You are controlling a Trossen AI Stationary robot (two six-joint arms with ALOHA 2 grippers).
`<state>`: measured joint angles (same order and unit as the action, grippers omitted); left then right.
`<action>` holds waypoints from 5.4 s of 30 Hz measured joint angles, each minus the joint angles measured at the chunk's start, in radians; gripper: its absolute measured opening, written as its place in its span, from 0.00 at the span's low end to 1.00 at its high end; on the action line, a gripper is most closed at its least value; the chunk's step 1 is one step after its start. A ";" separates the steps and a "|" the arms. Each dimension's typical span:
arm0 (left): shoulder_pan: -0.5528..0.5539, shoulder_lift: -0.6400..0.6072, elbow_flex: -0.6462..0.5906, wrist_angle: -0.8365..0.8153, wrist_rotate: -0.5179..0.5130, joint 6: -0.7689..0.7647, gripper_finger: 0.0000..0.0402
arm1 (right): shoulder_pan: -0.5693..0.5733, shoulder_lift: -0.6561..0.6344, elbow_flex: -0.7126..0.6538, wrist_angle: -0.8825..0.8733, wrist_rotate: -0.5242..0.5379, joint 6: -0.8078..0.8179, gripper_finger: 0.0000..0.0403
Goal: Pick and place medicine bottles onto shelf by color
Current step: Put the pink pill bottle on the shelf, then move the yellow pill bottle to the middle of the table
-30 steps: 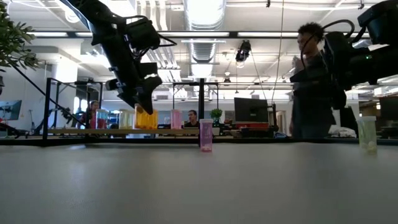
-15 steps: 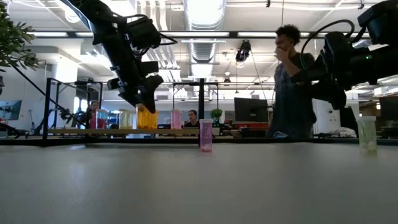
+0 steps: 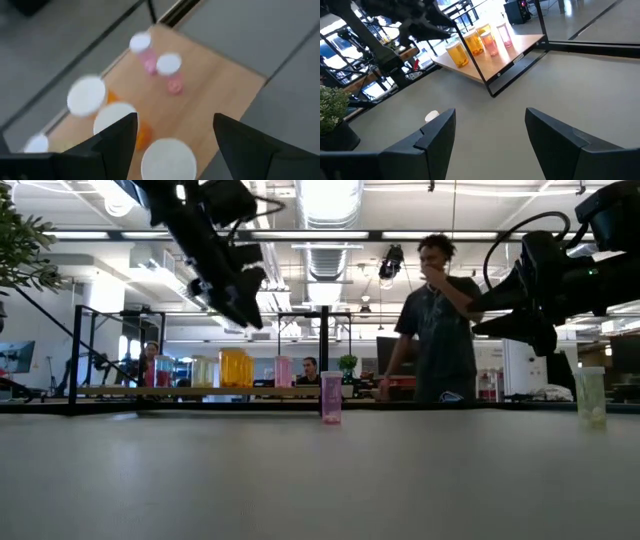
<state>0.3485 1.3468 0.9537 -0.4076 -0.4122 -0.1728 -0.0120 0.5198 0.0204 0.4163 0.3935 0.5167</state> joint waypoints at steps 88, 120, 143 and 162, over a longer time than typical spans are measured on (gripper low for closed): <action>-0.329 0.383 -0.021 0.553 0.226 0.153 0.25 | 0.000 0.000 0.000 0.000 0.000 0.000 0.57; -0.023 0.195 -0.026 0.292 0.118 0.151 0.27 | 0.000 0.000 0.000 0.000 0.000 0.000 0.57; 0.006 0.199 -0.027 0.276 0.108 0.149 0.29 | 0.000 0.000 0.000 0.000 0.000 0.000 0.57; 0.010 0.195 -0.028 0.261 0.116 0.126 0.47 | 0.000 0.000 0.000 0.000 0.000 0.000 0.57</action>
<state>0.3584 1.5417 0.9255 -0.1464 -0.2960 -0.0463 -0.0117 0.5198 0.0204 0.4164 0.3935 0.5167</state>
